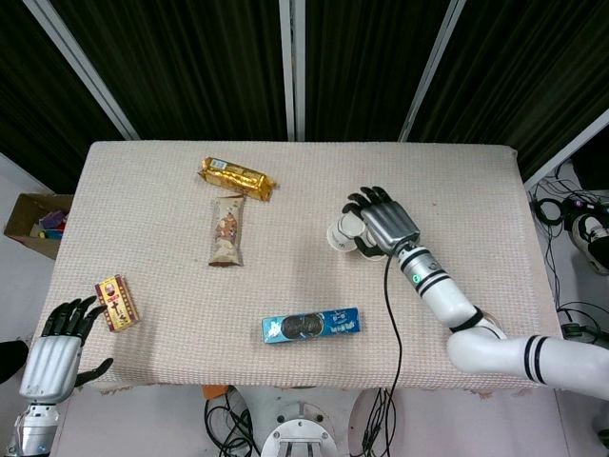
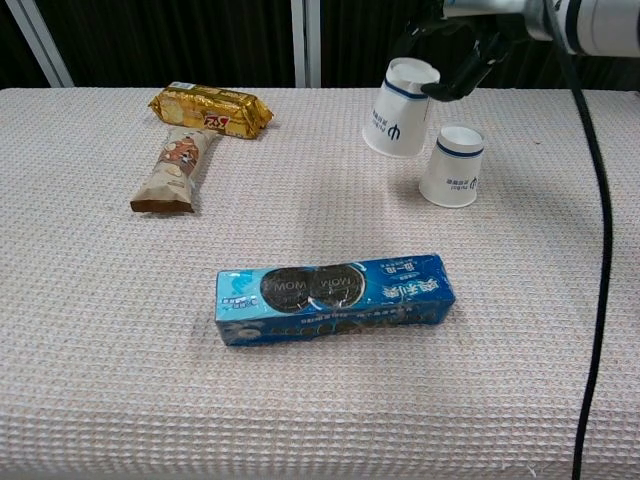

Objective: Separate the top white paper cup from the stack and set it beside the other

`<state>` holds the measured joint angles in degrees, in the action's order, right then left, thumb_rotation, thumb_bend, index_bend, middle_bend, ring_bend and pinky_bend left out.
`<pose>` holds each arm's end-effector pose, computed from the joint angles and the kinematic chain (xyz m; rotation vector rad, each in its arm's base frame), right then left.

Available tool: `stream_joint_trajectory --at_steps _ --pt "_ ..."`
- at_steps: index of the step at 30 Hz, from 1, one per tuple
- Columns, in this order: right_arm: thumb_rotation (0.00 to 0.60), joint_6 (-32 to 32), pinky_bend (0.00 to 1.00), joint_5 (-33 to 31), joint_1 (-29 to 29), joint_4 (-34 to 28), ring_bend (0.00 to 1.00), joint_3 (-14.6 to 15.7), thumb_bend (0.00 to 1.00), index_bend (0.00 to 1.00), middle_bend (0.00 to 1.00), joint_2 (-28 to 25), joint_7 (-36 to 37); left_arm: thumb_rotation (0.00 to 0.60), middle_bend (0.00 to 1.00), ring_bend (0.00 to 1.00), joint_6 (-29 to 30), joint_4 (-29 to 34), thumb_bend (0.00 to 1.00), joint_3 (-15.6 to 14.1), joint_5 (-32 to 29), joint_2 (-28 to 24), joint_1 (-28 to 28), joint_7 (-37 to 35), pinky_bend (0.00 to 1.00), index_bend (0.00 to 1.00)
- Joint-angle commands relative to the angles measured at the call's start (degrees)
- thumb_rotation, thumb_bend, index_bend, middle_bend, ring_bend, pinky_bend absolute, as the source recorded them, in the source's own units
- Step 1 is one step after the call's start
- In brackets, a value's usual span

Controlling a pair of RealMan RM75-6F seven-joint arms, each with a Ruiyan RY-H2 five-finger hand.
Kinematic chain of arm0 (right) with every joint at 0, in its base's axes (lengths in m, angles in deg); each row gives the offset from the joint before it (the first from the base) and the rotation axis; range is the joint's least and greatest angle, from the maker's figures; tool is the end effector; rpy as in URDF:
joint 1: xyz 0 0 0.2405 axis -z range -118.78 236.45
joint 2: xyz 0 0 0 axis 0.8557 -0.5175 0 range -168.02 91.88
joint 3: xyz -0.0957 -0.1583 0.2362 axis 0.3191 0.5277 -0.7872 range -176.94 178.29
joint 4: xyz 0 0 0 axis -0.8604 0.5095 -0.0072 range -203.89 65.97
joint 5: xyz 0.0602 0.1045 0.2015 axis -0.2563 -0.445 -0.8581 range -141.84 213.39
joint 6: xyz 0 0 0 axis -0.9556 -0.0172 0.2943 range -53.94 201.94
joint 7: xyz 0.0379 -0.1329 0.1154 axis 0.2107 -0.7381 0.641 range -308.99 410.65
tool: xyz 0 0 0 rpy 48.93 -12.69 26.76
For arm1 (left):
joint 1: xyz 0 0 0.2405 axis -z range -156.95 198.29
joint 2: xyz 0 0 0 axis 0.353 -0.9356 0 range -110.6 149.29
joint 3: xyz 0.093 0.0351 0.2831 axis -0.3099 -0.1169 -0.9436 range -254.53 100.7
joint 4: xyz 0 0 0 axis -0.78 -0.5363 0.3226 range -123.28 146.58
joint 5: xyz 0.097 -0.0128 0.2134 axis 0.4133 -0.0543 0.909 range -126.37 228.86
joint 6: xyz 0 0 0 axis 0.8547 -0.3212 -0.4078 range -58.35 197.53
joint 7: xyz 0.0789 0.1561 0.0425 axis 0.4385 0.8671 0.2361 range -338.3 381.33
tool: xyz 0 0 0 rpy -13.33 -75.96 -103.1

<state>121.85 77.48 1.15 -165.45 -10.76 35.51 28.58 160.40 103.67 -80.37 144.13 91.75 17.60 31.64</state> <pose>-0.1007 -0.4573 0.0160 1.9067 -1.0304 0.8671 -0.3512 0.1468 0.0952 -1.4261 -0.9188 -0.8411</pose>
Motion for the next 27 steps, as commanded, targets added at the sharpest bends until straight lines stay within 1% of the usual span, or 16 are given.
stream_joint_trajectory --at_steps 1,7,13,18,22,24,27 --pt "0.6 -1.9 0.0 -3.1 -2.0 5.4 0.0 1.6 0.43 0.3 0.14 4.5 -1.5 0.6 0.1 0.09 -0.1 -0.7 0.13 0.0 -0.4 0.2 -0.2 -0.7 0.12 0.2" --pt "0.6 -2.2 0.0 -4.0 -1.9 8.4 0.0 3.0 0.43 0.3 0.14 6.4 -1.6 0.6 0.1 0.09 -0.6 -2.0 0.13 0.1 -0.6 0.9 0.0 -1.9 0.12 0.2" --pt "0.6 -2.5 0.0 -4.1 -1.6 9.7 0.0 3.7 0.41 0.28 0.14 7.1 -1.6 0.6 0.1 0.09 -0.7 -2.4 0.13 0.2 -0.6 1.1 0.1 -2.1 0.12 0.2" --pt "0.6 -2.3 0.0 -3.5 -1.2 9.6 0.0 4.0 0.39 0.15 0.12 7.0 -1.5 0.6 0.1 0.09 -0.7 -2.4 0.13 0.1 -0.6 1.2 0.1 -2.1 0.13 0.2" --pt "0.6 -1.5 0.0 -2.1 -0.4 8.1 0.0 3.7 0.38 0.1 0.12 5.8 -0.5 0.6 0.1 0.09 -0.7 -2.5 0.13 0.1 -0.5 1.3 0.1 -2.1 0.13 0.2" --pt "0.6 0.0 0.0 -0.2 0.9 5.7 0.0 3.5 0.38 0.09 0.11 3.7 0.5 0.6 0.1 0.09 -0.7 -2.4 0.13 0.1 -0.3 1.2 0.3 -2.0 0.13 0.2" --pt "0.6 4.1 0.0 4.4 4.6 0.4 0.0 4.1 0.38 0.09 0.11 -1.3 2.6 0.6 0.1 0.09 -0.5 -2.3 0.13 0.3 -0.1 1.0 0.4 -2.0 0.12 0.2"
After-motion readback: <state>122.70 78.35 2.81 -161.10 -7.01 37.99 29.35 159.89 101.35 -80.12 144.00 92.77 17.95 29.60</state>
